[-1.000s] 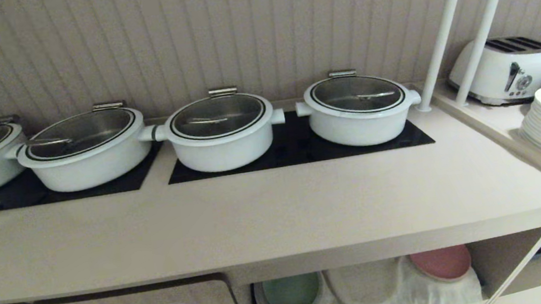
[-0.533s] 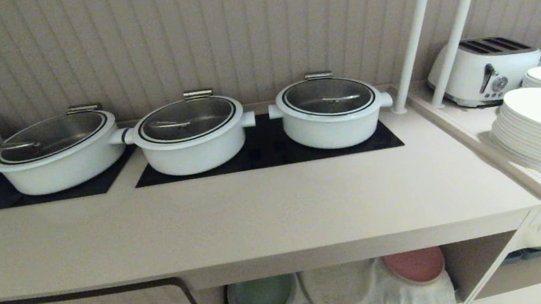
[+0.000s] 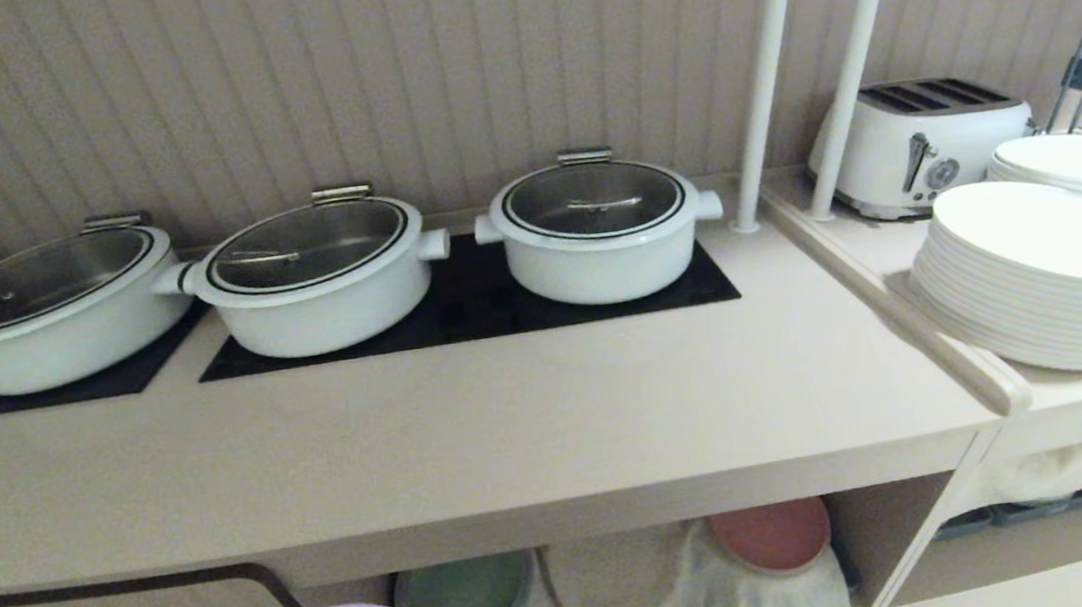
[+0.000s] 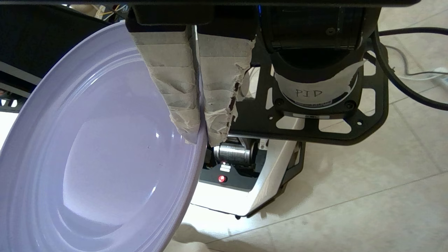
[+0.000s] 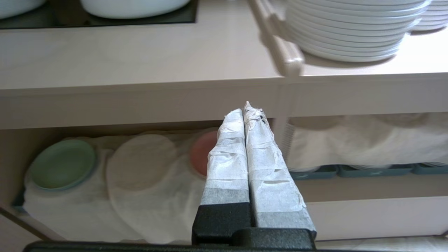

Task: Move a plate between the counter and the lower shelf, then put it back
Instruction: Put the plate in the cupboard

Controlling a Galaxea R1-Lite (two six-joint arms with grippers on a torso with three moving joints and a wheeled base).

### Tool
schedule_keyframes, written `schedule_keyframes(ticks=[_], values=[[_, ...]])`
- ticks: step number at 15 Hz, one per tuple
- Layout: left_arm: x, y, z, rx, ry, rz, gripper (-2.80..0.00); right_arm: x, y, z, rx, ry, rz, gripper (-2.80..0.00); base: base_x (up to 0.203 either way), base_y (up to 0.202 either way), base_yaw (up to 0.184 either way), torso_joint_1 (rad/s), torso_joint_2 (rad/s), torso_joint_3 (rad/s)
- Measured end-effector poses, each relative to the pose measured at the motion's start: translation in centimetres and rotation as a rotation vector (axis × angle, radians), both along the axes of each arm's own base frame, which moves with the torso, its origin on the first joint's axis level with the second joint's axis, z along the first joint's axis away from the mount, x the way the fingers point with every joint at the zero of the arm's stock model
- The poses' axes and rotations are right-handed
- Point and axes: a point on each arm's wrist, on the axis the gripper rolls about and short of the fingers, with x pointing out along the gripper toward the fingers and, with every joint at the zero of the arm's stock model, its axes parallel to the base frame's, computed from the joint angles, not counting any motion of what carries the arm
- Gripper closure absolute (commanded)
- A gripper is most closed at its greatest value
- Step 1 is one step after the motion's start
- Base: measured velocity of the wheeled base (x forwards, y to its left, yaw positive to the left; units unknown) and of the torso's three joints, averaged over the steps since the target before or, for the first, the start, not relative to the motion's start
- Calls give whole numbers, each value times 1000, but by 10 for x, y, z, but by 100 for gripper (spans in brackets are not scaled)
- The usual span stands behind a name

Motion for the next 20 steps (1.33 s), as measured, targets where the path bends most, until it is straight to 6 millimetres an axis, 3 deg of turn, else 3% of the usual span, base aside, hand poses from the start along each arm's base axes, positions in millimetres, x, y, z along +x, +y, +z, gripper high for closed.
schedule_keyframes(ticks=[3,14,20], values=[[0,0,0,1,-1,0,0,0,0,0,0,0,0,0,0,-119,0,1,5,2],[2,0,15,0,-62,5,0,0,0,0,0,0,0,0,0,0,0,0,0,0],[-9,1,15,-1,-96,8,0,0,0,0,0,0,0,0,0,0,0,0,0,0]])
